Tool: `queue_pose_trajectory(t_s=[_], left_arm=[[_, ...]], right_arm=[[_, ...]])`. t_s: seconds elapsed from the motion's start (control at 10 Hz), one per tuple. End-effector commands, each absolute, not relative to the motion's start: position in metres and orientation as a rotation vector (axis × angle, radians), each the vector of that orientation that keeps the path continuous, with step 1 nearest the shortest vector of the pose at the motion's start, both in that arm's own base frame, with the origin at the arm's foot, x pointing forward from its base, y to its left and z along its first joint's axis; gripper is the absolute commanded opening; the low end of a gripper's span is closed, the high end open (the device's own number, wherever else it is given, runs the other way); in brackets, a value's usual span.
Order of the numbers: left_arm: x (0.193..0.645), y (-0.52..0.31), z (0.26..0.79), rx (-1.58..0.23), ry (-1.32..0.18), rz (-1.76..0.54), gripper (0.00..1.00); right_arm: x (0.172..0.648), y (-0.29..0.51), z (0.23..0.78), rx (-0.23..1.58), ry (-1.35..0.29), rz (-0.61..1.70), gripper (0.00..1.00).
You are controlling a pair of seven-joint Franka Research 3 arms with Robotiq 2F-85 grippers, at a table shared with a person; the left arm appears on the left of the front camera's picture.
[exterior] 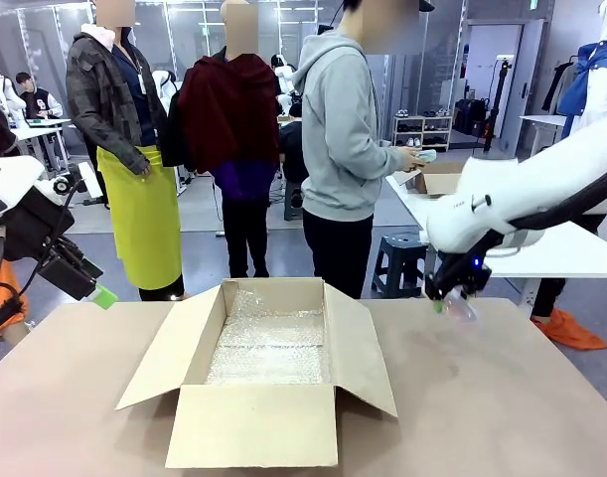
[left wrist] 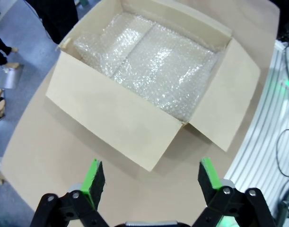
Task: Pack the glasses set securely to prepare it for shipping.
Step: Place the Glasses case inside the Package Box.
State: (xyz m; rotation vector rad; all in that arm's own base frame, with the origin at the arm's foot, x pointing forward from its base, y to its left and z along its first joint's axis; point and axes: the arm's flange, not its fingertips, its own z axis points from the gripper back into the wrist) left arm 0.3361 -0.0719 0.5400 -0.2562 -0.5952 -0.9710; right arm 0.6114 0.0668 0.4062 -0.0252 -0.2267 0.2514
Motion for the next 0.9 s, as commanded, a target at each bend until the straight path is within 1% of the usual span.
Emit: queue_pose_trajectory(t_s=[0.0, 0.2, 0.3, 0.5, 0.6, 0.8], left_arm=[[0.334, -0.072, 0.542, -0.269, -0.599, -0.966, 1.00], [0.334, -0.072, 0.542, -0.269, -0.599, -0.966, 1.00], [0.334, -0.072, 0.542, -0.269, -0.599, -0.966, 1.00], [0.334, -0.072, 0.542, -0.269, -0.599, -0.966, 1.00], [0.334, -0.072, 0.542, -0.269, -0.599, -0.966, 1.00], [0.334, -0.072, 0.542, -0.269, -0.599, -0.966, 1.00]], right_arm=[[0.595, 0.079, 0.443, -0.022, -0.251, 0.327, 0.37], [0.590, 0.092, 0.458, 0.000, -0.255, 0.421, 0.37], [0.583, 0.112, 0.475, 0.004, -0.284, 0.552, 0.37], [0.566, 0.183, 0.510, -0.048, -0.313, 0.885, 0.37], [0.564, 0.217, 0.515, -0.078, -0.290, 0.984, 0.37], [0.566, 0.275, 0.516, -0.025, -0.263, 1.072, 0.37]])
